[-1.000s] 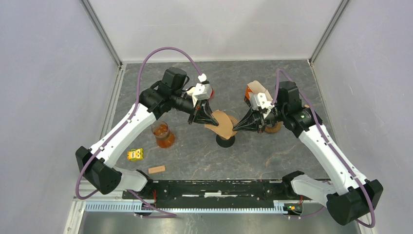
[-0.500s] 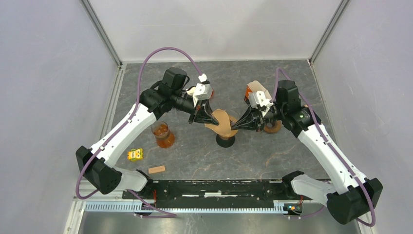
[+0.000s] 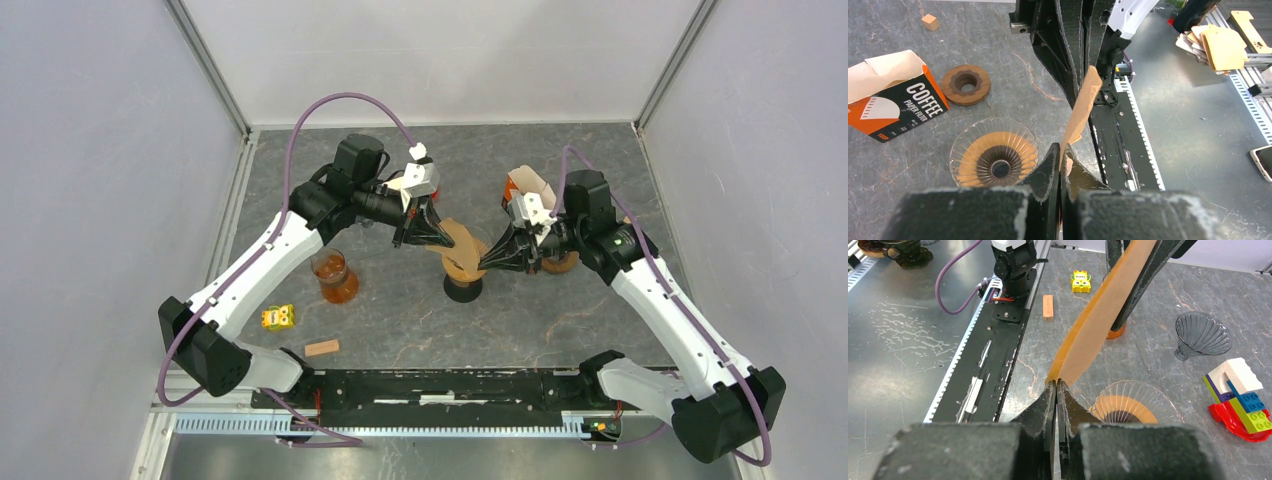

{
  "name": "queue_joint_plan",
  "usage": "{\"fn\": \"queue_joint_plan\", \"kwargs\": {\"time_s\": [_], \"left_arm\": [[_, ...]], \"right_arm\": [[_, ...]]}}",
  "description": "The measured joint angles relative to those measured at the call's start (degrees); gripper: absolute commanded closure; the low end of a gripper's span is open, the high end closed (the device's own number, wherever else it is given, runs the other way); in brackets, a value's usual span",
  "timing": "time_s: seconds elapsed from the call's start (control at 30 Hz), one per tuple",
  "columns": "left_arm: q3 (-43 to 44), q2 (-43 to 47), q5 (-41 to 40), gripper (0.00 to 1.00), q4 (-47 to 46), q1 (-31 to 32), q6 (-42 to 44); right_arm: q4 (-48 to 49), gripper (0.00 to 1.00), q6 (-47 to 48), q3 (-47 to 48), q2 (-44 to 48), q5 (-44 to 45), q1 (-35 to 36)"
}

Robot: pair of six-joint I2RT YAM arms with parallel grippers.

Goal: Place the coffee filter in the dripper
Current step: Adjust the coffee filter.

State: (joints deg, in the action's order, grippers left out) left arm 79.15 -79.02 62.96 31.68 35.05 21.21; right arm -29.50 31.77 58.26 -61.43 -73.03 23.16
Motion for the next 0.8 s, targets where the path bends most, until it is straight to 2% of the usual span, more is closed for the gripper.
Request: {"fn": "queue_joint_plan", "kwargs": {"time_s": [0.33, 0.53, 0.8], "left_arm": [[-1.0, 0.0, 0.0, 0.98, -0.6, 0.0, -0.2], [-1.3, 0.0, 0.0, 0.98, -1.4, 0.0, -0.6], [-1.3, 0.0, 0.0, 0.98, -1.8, -0.1, -0.6]], "right_arm": [[2.3, 0.94, -3.8, 0.0, 0.3, 2.4, 0.0], [6.4, 0.84, -8.9, 0.0, -0.6, 5.2, 0.0], [7.3, 0.82, -10.8, 0.0, -0.9, 8.9, 0.0]]}}
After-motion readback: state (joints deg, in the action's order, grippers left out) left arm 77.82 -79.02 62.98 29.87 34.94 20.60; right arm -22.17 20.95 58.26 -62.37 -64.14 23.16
